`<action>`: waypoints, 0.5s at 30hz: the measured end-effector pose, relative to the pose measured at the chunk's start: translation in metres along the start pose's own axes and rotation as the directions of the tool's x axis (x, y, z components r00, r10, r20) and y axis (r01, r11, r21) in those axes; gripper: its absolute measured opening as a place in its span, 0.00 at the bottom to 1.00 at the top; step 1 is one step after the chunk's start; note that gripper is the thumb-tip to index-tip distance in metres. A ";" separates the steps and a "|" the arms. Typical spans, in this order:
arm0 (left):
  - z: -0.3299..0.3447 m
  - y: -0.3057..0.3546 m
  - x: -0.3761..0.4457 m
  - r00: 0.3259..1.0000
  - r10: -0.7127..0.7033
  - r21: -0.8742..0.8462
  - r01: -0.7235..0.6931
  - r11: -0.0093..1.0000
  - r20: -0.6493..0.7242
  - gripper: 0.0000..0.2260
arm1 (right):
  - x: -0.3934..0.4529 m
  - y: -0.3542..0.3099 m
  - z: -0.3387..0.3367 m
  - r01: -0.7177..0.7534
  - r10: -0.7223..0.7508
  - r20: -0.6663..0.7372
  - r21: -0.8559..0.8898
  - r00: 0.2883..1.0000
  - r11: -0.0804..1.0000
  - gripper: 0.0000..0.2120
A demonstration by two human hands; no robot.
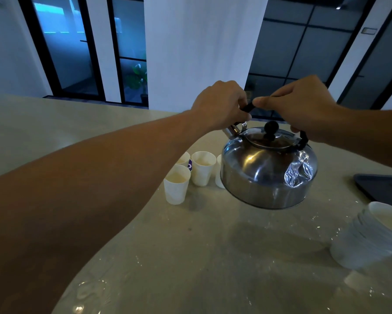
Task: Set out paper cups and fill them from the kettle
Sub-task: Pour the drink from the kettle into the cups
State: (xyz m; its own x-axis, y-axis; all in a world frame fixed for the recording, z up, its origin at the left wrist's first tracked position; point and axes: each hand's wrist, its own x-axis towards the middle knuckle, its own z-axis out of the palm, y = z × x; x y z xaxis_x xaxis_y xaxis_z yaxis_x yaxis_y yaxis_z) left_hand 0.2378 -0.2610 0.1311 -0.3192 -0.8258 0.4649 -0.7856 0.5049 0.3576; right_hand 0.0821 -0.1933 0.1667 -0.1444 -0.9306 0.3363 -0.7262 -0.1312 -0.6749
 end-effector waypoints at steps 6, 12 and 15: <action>0.003 -0.005 -0.001 1.000 -0.012 0.052 0.012 0.999 -0.002 0.09 | 0.003 -0.001 0.003 -0.011 0.012 0.027 -0.047 1.000 0.999 0.15; 0.011 -0.010 -0.002 1.000 -0.021 0.061 0.021 0.998 -0.002 0.12 | 0.003 -0.002 0.003 -0.018 0.024 0.068 -0.087 0.997 0.996 0.14; 0.012 -0.009 -0.002 1.000 -0.017 0.065 0.017 0.998 0.001 0.11 | 0.004 -0.002 0.002 -0.013 0.022 0.082 -0.111 0.996 0.994 0.14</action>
State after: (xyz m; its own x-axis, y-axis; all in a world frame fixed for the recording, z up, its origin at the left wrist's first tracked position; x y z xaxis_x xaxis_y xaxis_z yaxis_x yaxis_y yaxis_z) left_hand 0.2395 -0.2668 0.1168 -0.3065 -0.8347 0.4576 -0.8235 0.4736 0.3124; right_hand 0.0844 -0.1971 0.1676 -0.1047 -0.9583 0.2660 -0.7941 -0.0804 -0.6025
